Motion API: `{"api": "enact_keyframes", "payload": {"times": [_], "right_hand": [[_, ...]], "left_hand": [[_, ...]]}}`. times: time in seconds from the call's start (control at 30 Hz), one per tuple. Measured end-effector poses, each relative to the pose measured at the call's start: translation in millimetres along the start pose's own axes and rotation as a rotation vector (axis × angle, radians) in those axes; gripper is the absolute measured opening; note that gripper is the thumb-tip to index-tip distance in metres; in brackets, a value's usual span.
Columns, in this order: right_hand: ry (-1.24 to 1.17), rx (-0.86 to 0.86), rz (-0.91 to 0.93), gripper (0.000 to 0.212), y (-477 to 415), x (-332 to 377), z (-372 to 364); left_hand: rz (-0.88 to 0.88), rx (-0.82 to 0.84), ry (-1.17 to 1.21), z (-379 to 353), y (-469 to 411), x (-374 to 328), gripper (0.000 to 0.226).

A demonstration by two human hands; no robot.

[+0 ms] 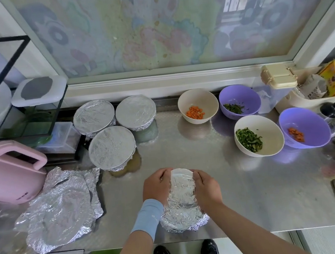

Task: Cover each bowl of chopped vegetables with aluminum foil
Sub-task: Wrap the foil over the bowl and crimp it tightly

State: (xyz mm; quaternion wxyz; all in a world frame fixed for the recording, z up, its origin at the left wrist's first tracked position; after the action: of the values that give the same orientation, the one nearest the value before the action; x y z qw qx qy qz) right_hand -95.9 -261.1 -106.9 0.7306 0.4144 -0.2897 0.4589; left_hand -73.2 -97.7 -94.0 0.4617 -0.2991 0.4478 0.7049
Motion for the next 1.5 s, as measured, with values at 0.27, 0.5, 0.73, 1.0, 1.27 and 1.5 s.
{"api": "enact_keyframes", "payload": {"times": [0.27, 0.5, 0.73, 1.0, 1.27, 1.5], "right_hand": [[0.049, 0.165, 0.067, 0.026, -16, 9, 2], [0.215, -0.095, 0.185, 0.027, 7, 0, 15], [0.034, 0.026, -0.057, 0.024, 4, -6, 5], [0.001, 0.110, 0.003, 0.030, -11, -5, 8], [0.152, -0.053, 0.132, 0.035, 16, -3, 23], [0.002, 0.048, -0.012, 0.034, 3, -1, 13]], "left_hand": [[0.125, -0.151, -0.030, 0, 13, 10, 0.024], [-0.140, 0.039, -0.227, -4, 8, 1, 0.060], [-0.160, -0.017, -0.281, -14, 5, -3, 0.032], [-0.017, -0.127, -0.333, -16, 6, -5, 0.030], [-0.028, 0.029, -0.172, -8, 3, -3, 0.041], [0.141, -0.159, 0.074, -12, 8, 4, 0.032]]}}
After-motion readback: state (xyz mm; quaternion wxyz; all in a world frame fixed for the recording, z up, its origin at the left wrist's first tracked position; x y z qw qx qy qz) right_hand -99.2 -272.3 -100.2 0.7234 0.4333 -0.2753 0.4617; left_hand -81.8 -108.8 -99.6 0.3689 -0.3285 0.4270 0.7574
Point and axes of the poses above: each hand's wrist, its own y-axis away from the middle knuckle, its own z-axis out of the back of the hand, x = y × z, the point moved 3 cm from there along -y, towards the middle knuckle, and after that the axes turned 2 degrees about z, right-handed, at the moved point
